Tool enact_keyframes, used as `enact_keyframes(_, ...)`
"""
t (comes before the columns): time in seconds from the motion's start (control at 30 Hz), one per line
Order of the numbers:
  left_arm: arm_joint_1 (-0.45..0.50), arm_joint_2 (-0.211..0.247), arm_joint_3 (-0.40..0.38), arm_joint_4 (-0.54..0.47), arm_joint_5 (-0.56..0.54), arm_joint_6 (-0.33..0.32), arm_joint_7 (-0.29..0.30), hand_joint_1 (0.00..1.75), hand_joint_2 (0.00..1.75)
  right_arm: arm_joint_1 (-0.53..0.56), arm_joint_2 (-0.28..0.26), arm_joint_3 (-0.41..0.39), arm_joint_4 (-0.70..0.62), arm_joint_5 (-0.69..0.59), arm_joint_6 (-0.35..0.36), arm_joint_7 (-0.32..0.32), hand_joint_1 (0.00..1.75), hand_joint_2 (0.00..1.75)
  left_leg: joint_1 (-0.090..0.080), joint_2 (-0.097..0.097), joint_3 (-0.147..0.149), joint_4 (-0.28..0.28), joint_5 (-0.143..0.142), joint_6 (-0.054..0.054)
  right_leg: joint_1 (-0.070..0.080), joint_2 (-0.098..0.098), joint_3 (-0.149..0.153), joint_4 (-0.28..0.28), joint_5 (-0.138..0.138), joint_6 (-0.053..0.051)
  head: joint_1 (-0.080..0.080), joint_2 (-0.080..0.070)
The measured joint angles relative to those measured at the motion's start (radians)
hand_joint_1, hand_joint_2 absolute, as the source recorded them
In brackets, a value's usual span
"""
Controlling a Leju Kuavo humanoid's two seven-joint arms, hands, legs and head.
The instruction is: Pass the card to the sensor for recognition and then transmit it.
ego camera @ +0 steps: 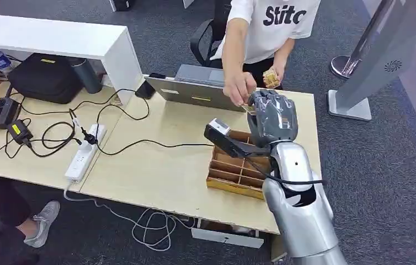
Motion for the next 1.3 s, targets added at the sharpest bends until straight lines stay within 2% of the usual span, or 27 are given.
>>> enact_keyframes(0.27,0.000,0.000,0.000,0.000,0.003,0.001,0.003,0.00,1.75,0.002,0.011,-0.010,-0.008,-0.002,0.001,-0.006,1.75,1.75,0.000,0.000,0.000,0.000,0.000,0.000,0.000,0.000,0.000,0.000,0.000,0.000,0.000,0.000)
enact_keyframes(0.4,0.000,0.000,0.000,0.000,0.011,0.003,0.004,0.00,1.75,0.011,0.014,-0.021,-0.026,-0.025,-0.001,-0.046,1.75,1.75,0.000,0.000,0.000,0.000,0.000,0.000,0.000,0.000,0.000,0.000,0.000,0.000,0.000,0.000)
enact_keyframes(0.53,0.001,-0.002,0.001,0.000,0.037,0.015,0.006,0.00,1.75,0.084,0.001,-0.014,-0.131,-0.079,-0.030,-0.129,1.75,1.75,0.000,-0.001,0.000,0.000,0.000,0.000,0.000,-0.001,0.000,0.000,0.000,0.000,0.000,0.000)
enact_keyframes(0.67,0.004,-0.006,0.007,0.000,0.059,0.025,0.006,0.00,1.75,0.167,-0.042,0.007,-0.264,-0.123,-0.043,-0.148,1.75,1.75,0.000,-0.001,-0.001,0.000,-0.001,0.001,0.000,-0.001,-0.001,-0.001,-0.001,0.000,0.000,0.000)
enact_keyframes(0.83,0.005,-0.010,0.018,0.000,0.084,0.037,0.006,0.00,1.75,0.244,-0.115,0.007,-0.360,-0.135,-0.035,-0.128,1.75,1.75,0.000,-0.001,-0.001,0.000,-0.001,0.001,0.000,-0.001,-0.001,-0.001,-0.001,0.000,0.000,0.000)
enact_keyframes(0.97,0.006,-0.010,0.032,0.000,0.098,0.045,0.011,0.00,1.75,0.298,-0.156,-0.037,-0.391,-0.150,-0.002,-0.107,1.75,1.75,0.000,-0.001,-0.001,0.000,-0.001,0.001,0.000,-0.001,-0.001,-0.001,-0.001,0.000,0.000,0.000)
enact_keyframes(1.03,0.006,-0.010,0.037,0.000,0.104,0.046,0.013,0.00,1.75,0.317,-0.166,-0.067,-0.398,-0.148,0.034,-0.081,1.75,1.75,0.000,-0.001,-0.001,0.000,-0.001,0.001,0.000,-0.001,-0.001,-0.001,-0.001,0.000,0.000,0.000)
enact_keyframes(1.17,0.006,-0.009,0.043,0.000,0.106,0.048,0.013,0.00,1.75,0.338,-0.172,-0.113,-0.399,-0.146,0.056,-0.068,1.75,1.75,0.000,-0.001,-0.001,0.000,-0.001,0.001,0.000,-0.001,-0.001,-0.001,-0.001,0.000,0.000,0.000)
enact_keyframes(1.3,0.005,-0.008,0.045,0.000,0.109,0.049,0.027,0.00,1.75,0.341,-0.173,-0.160,-0.393,-0.143,0.131,-0.020,1.75,1.75,0.000,-0.001,-0.001,0.000,-0.001,0.001,0.000,-0.001,-0.001,-0.001,-0.001,0.000,0.000,0.000)
